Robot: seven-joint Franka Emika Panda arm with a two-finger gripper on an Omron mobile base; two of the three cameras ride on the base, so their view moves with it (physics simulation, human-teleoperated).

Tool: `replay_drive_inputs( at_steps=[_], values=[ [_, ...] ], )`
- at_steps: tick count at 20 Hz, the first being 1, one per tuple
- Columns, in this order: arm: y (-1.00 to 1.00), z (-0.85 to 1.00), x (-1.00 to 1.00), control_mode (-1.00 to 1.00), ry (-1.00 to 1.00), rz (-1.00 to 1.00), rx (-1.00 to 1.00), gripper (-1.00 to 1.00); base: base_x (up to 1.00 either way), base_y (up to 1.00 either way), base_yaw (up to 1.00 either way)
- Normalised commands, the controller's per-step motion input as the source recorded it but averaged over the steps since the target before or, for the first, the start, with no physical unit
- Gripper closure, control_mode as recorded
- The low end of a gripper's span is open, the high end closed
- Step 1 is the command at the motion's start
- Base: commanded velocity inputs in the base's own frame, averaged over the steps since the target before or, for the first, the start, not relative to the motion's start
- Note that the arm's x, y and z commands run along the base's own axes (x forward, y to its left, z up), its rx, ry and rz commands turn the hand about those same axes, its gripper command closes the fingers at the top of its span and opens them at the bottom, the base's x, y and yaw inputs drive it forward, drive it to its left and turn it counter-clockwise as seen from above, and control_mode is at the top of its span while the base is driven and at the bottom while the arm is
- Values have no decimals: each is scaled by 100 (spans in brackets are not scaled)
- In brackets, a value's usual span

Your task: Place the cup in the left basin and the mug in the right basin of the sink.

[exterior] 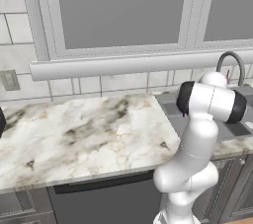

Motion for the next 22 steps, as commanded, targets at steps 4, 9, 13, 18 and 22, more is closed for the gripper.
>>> replay_drive_inputs(
  at_steps=[4, 9, 13, 18, 22],
  values=[
    [-46, -30, 17, -100, -2, -6, 0, 100, 0, 0, 0],
    [-45, -29, 16, -100, 0, -4, 0, 100, 0, 0, 0],
    [-42, -36, 15, -100, -1, -3, 0, 100, 0, 0, 0],
    [-36, -40, 13, -100, -2, -3, 0, 100, 0, 0, 0],
    [-32, -40, 13, -100, -2, -2, 0, 100, 0, 0, 0]
  ],
)
